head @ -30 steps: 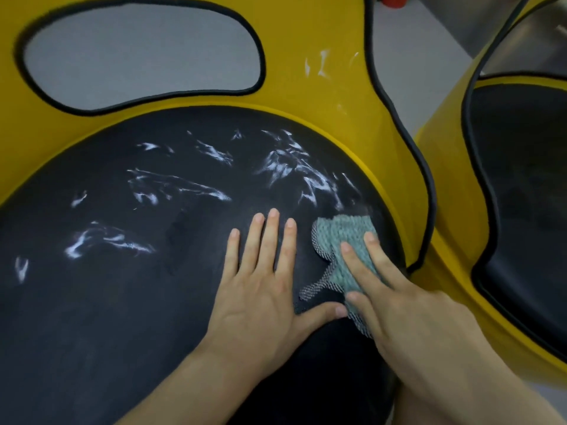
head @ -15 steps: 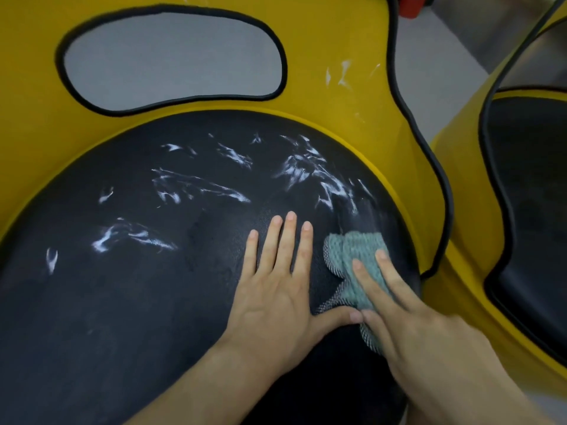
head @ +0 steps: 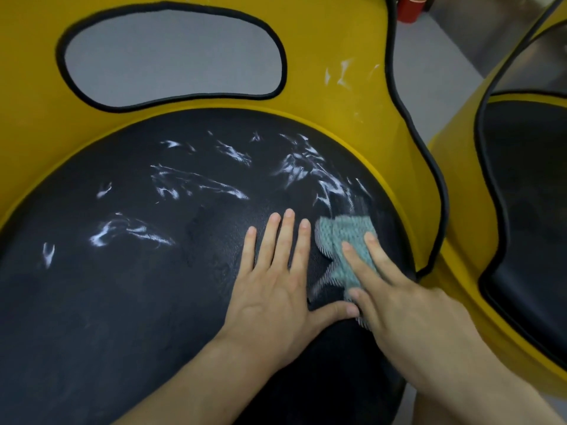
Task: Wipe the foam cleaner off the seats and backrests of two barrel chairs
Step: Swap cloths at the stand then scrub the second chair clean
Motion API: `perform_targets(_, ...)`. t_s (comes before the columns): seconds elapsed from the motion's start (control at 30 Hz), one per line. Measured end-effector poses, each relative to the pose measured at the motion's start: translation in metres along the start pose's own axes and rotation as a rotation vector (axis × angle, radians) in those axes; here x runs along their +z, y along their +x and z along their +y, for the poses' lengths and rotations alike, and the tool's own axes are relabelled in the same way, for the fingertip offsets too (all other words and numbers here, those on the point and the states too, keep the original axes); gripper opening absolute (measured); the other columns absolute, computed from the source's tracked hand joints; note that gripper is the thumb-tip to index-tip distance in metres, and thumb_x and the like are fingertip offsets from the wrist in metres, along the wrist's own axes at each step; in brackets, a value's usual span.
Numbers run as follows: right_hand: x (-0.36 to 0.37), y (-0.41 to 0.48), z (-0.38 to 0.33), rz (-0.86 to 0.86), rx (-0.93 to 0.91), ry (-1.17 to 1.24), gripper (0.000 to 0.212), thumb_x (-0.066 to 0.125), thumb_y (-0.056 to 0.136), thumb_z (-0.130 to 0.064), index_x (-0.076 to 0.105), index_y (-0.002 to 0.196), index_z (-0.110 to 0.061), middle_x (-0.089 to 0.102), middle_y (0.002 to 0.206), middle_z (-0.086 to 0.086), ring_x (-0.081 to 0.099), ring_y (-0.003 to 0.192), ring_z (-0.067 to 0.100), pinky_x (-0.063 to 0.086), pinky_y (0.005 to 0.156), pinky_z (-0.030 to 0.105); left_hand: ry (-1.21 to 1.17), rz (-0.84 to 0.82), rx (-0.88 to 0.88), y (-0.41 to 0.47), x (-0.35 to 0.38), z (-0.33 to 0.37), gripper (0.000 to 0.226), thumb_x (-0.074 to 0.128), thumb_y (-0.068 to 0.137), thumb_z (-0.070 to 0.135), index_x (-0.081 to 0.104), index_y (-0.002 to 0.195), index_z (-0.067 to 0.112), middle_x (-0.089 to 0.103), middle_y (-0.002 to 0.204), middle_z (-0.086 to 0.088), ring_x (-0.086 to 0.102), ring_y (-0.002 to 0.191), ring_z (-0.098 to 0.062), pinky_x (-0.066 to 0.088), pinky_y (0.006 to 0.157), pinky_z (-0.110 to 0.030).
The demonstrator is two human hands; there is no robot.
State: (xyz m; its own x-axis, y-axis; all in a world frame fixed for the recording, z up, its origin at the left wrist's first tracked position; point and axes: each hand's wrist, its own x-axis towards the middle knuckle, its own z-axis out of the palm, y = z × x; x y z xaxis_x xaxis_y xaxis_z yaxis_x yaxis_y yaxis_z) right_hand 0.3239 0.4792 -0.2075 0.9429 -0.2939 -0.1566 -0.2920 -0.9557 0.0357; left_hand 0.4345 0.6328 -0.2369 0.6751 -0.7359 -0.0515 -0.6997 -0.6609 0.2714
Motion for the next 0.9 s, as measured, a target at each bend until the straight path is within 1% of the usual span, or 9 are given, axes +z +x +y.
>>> perform_targets(0.07,-0.003,-0.003,0.002,0.015,-0.013,-0.012,0.06,0.023,0.098,-0.056,0.032,0.155,-0.039,0.031,0.161,-0.001,0.056,0.038,0.023,0.013,0.039,0.017,-0.01,0.004,-0.001,-0.001,0.001,0.0,0.122,0.002,0.074,0.1,-0.015,0.159,0.015,-0.023,0.167,-0.006,-0.029,0.152,-0.019,-0.011,0.124,-0.05)
perform_targets(0.2,-0.016,0.035,0.0,-0.105,-0.011,-0.029,0.062,0.011,0.101,-0.061,-0.022,0.151,-0.048,-0.021,0.163,-0.014,0.07,0.091,0.023,0.043,0.06,0.032,-0.019,-0.017,-0.013,0.0,-0.002,0.001,0.121,0.003,0.075,0.099,-0.006,0.161,0.014,-0.014,0.169,-0.008,-0.021,0.155,-0.022,-0.007,0.125,-0.051)
perform_targets(0.33,-0.026,0.071,-0.005,-0.063,0.015,0.003,0.061,0.015,0.102,-0.061,-0.012,0.155,-0.047,-0.012,0.167,-0.011,0.063,0.115,0.033,0.048,0.076,0.038,0.016,-0.016,-0.01,0.001,-0.002,0.001,0.12,0.004,0.074,0.1,-0.017,0.158,0.016,-0.027,0.166,-0.006,-0.031,0.151,-0.021,-0.013,0.124,-0.05)
perform_targets(0.47,-0.014,0.03,0.003,-0.019,-0.056,-0.099,0.064,0.0,0.095,-0.065,-0.004,0.156,-0.047,-0.002,0.168,-0.01,0.071,0.081,0.024,0.04,0.052,0.03,-0.006,0.009,-0.003,0.0,-0.002,0.0,0.121,0.013,0.08,0.098,0.017,0.16,0.008,0.011,0.169,-0.012,0.004,0.157,-0.027,0.007,0.122,-0.051)
perform_targets(0.63,-0.011,-0.018,0.007,0.02,-0.062,-0.001,0.062,0.035,0.089,-0.059,0.056,0.142,-0.036,0.055,0.146,-0.001,0.043,0.031,0.012,0.005,0.04,0.013,0.008,0.036,0.024,-0.003,-0.001,-0.004,0.124,0.016,0.078,0.099,0.021,0.16,0.006,0.012,0.169,-0.013,0.006,0.157,-0.027,0.008,0.121,-0.049)
perform_targets(0.7,-0.016,-0.016,0.006,0.023,-0.05,-0.063,0.063,0.034,0.089,-0.059,0.058,0.141,-0.034,0.059,0.142,0.001,0.054,0.046,0.019,0.025,0.037,0.019,0.017,0.03,0.027,-0.003,-0.002,-0.005,0.124,0.016,0.078,0.099,0.02,0.161,0.007,0.011,0.169,-0.012,0.005,0.157,-0.026,0.007,0.121,-0.049)
perform_targets(0.77,-0.016,-0.007,0.002,0.032,-0.042,-0.082,0.063,0.033,0.092,-0.057,0.056,0.143,-0.029,0.06,0.14,0.006,0.065,0.086,0.034,0.053,0.06,0.042,0.017,0.019,0.025,-0.002,-0.004,-0.006,0.124,0.015,0.078,0.099,0.018,0.161,0.008,0.01,0.169,-0.012,0.004,0.157,-0.026,0.005,0.121,-0.05)
perform_targets(0.83,-0.016,0.005,-0.003,0.02,-0.007,-0.085,0.064,0.031,0.094,-0.057,0.051,0.147,-0.026,0.056,0.145,0.01,0.045,0.135,0.045,0.041,0.103,0.062,0.014,0.002,0.014,0.0,-0.005,-0.007,0.124,0.012,0.075,0.101,0.01,0.162,0.012,0.001,0.17,-0.01,-0.006,0.157,-0.024,0.0,0.122,-0.05)
perform_targets(0.9,-0.017,0.026,-0.008,-0.026,0.015,-0.056,0.068,0.021,0.097,-0.059,0.033,0.156,-0.029,0.04,0.158,0.008,0.018,0.151,0.041,0.021,0.116,0.066,0.008,0.015,0.008,0.001,-0.007,-0.009,0.126,0.009,0.071,0.103,-0.002,0.161,0.015,-0.011,0.169,-0.008,-0.018,0.155,-0.022,-0.006,0.123,-0.05)
